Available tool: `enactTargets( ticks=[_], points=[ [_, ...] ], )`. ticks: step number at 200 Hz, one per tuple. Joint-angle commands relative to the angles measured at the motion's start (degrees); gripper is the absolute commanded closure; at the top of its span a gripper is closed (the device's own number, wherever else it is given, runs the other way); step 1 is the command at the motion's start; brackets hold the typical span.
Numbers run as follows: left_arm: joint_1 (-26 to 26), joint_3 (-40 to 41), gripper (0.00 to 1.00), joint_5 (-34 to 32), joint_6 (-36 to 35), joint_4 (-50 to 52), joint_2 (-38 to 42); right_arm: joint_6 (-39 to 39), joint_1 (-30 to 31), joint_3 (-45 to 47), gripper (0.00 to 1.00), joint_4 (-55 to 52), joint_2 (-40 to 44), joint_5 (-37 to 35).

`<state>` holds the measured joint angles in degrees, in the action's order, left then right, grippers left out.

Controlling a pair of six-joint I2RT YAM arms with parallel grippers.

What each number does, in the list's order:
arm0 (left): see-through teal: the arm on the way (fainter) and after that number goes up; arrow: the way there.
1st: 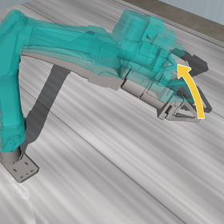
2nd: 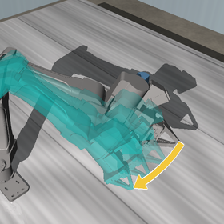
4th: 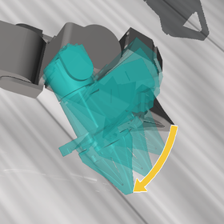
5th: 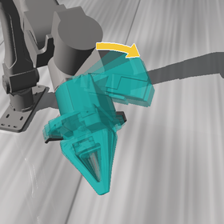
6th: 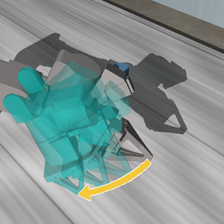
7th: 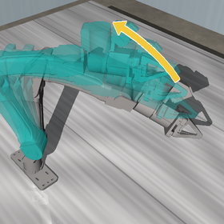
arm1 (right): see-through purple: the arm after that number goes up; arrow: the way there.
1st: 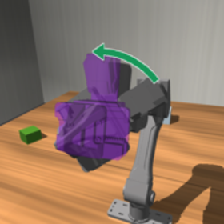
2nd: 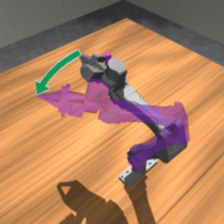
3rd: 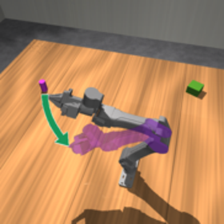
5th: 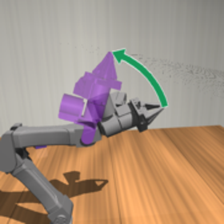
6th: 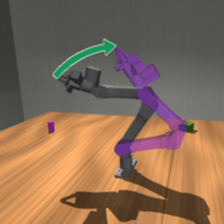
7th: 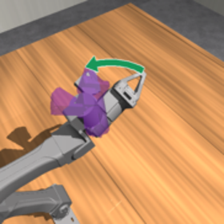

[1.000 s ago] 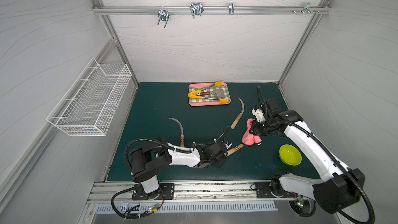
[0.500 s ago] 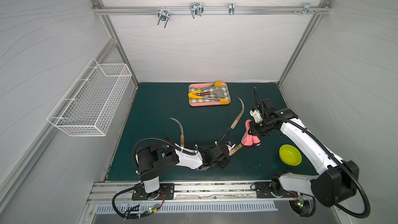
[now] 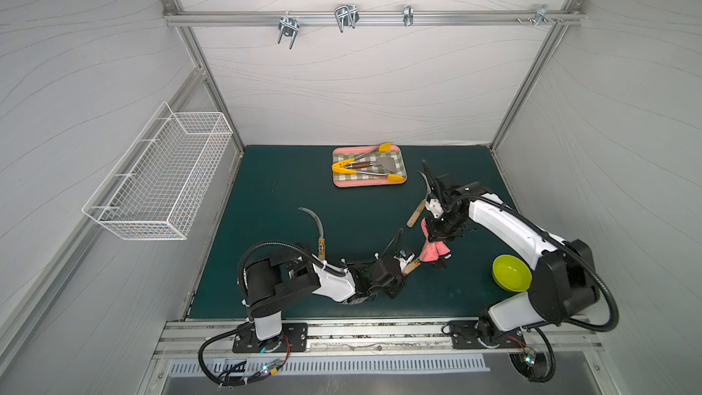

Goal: Wipe small sickles with rags
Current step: Adjust the small sickle at the center of the board, then wipe the small sickle.

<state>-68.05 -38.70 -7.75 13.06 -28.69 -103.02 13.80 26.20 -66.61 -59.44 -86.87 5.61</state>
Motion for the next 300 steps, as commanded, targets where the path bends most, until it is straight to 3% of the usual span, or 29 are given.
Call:
enactTargets(
  ticks=[1, 53, 85, 113, 196, 251, 300],
  points=[
    [-0.4, 0.3, 1.00, -1.4, -0.6, -1.7, -2.8, -2.4, 0.5, -1.3, 0.82, -3.4, -3.8, 0.3],
    [-1.4, -0.7, 1.00, -2.4, -1.1, -1.3, -4.1, -2.6, 3.4, -2.2, 0.82, -4.4, -9.6, -1.3],
    [-1.6, -0.7, 1.00, -2.9, -1.0, -1.4, -4.2, -2.0, 4.2, 1.0, 0.83, 0.4, -14.0, 2.4],
    [-1.6, -0.3, 1.00, -4.3, -0.4, -1.9, -4.1, -0.5, 5.0, 6.1, 0.83, 7.1, -15.0, 10.4],
    [-1.6, 0.4, 1.00, -7.1, 0.6, -3.0, -3.9, 9.4, 17.0, 17.2, 0.84, 19.0, -11.4, 19.1],
    [-1.7, 1.2, 1.00, -7.8, 0.9, -3.3, -3.5, 9.6, 11.7, 18.4, 0.87, 17.0, -7.5, 11.6],
    [-1.7, 0.8, 1.00, -7.9, 1.0, -3.0, -3.8, 5.3, 2.4, 11.4, 0.87, 8.3, 1.8, 2.8]
  ],
)
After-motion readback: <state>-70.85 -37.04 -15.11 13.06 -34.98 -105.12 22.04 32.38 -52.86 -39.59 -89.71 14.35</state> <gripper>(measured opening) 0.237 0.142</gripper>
